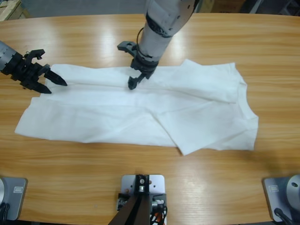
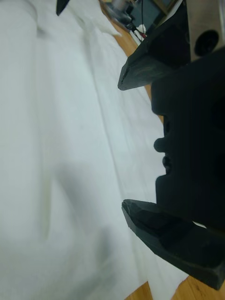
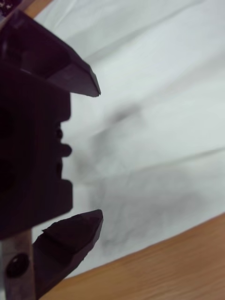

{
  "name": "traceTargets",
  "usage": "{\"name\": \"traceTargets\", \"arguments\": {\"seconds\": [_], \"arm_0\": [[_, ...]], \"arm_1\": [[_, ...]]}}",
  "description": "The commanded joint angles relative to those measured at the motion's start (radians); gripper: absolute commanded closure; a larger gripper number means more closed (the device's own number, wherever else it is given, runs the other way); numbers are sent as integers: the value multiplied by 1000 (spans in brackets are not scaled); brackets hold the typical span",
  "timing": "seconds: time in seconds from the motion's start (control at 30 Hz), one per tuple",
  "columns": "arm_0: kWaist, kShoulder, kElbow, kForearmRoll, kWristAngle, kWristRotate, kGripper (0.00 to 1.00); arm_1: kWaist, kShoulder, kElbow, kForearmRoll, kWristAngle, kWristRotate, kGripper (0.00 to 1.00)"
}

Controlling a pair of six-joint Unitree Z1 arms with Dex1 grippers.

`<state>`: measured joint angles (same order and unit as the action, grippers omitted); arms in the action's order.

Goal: Fold clothes

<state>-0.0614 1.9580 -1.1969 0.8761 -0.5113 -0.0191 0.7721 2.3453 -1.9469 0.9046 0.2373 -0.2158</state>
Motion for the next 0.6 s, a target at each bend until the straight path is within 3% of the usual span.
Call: {"name": "traceTargets", "arguments": {"seconds": [0.03, 0.6], "arm_0": [[-9, 55, 16, -14, 11, 1, 96], [-12, 50, 16, -13, 11, 1, 96]], "arm_1": [[-9, 77, 2, 20, 30, -10, 0], [107, 45, 15, 60, 45, 61, 0]]}}
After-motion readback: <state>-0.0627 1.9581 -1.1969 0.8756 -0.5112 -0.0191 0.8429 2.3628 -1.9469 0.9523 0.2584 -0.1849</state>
